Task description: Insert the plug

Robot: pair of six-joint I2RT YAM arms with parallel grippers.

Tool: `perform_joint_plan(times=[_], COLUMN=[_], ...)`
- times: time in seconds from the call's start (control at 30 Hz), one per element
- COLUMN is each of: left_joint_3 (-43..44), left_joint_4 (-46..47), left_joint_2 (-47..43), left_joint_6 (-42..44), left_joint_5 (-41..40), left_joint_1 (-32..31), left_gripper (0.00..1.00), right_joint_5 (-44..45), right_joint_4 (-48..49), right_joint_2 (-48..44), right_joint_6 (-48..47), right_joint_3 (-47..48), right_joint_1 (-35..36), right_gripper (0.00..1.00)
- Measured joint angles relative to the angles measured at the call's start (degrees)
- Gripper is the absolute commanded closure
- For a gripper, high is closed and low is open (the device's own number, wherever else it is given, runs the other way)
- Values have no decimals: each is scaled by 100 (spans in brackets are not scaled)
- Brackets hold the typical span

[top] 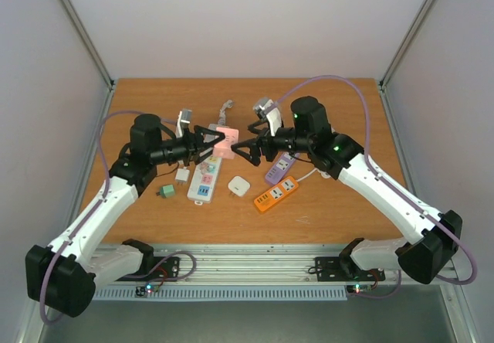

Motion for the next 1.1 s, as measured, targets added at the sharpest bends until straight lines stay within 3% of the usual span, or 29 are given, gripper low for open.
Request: perform_joint_plan(times=[0.37,0.77,0.8,0.93,1.03,1.1], left_joint_3=[179,179,179,179,208,302], left_joint_4=[-1147,-1364,-1377,-1379,-1471,-1792], left_joint_2=[2,2,2,2,-52,-131], left_joint_6=[1233,1290,1285,1314,1384,1530], left_joint_5=[455,549,538,514,350,20], left_joint_1=[-2,2,4,2,0,4], left_gripper=[54,50,48,20,7,4], right_joint_5=[-286,39,46,50,79,101], right_joint_4=[-870,-1137,-1147,-1165,-1224,-1325], right_joint_2=[553,1154,1158,1180,1255,1362], right_joint_6=[-2124,-3038,-3095,-3209,-3320,-3381], right_joint_3=[485,752,761,778,804,866], right_joint_1=[358,713,713,713,713,704], right_gripper=[3,46,51,67,73,75])
